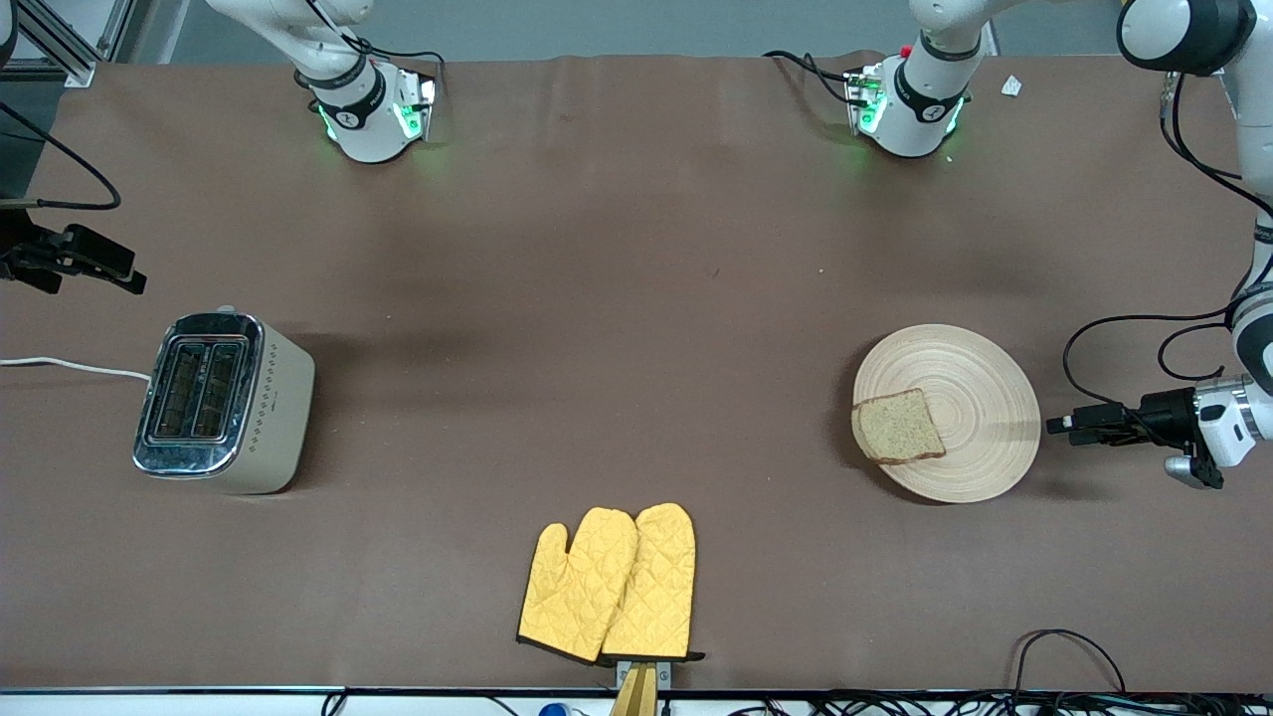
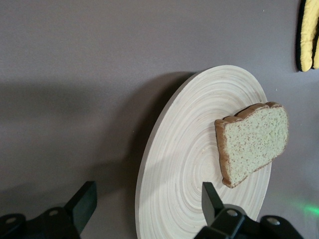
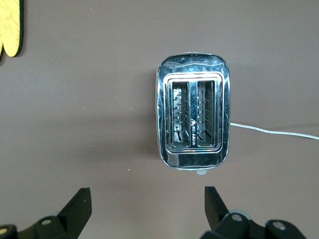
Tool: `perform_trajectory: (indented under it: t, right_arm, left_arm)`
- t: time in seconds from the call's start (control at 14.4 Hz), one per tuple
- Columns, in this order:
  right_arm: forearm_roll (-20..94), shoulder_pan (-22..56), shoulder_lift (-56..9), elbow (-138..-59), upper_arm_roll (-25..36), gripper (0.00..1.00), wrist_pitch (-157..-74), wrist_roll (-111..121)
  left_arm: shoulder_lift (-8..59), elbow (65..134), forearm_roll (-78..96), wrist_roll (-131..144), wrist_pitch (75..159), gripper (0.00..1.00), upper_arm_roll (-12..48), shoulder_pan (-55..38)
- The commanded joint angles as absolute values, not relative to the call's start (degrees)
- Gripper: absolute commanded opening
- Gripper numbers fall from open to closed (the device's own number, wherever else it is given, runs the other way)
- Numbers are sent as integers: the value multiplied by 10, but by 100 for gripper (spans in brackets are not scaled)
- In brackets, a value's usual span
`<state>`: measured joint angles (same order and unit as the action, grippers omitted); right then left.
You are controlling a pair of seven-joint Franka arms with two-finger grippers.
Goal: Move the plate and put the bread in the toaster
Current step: 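Close the left gripper on the plate rim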
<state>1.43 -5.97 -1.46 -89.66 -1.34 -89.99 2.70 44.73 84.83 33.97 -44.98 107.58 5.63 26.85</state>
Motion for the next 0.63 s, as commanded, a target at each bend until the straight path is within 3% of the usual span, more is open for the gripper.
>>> perform_trajectory:
  t: [0.0,0.56]
  right_arm:
    - [14,-60,-2,-905,-14,100,-896,29]
    - [14,-61,-2,-905,-14,100,-893,29]
  left_arm:
    - [461,836,354,-469,1069,83,61,271]
    - [474,837,354,-512,1051,59,61,271]
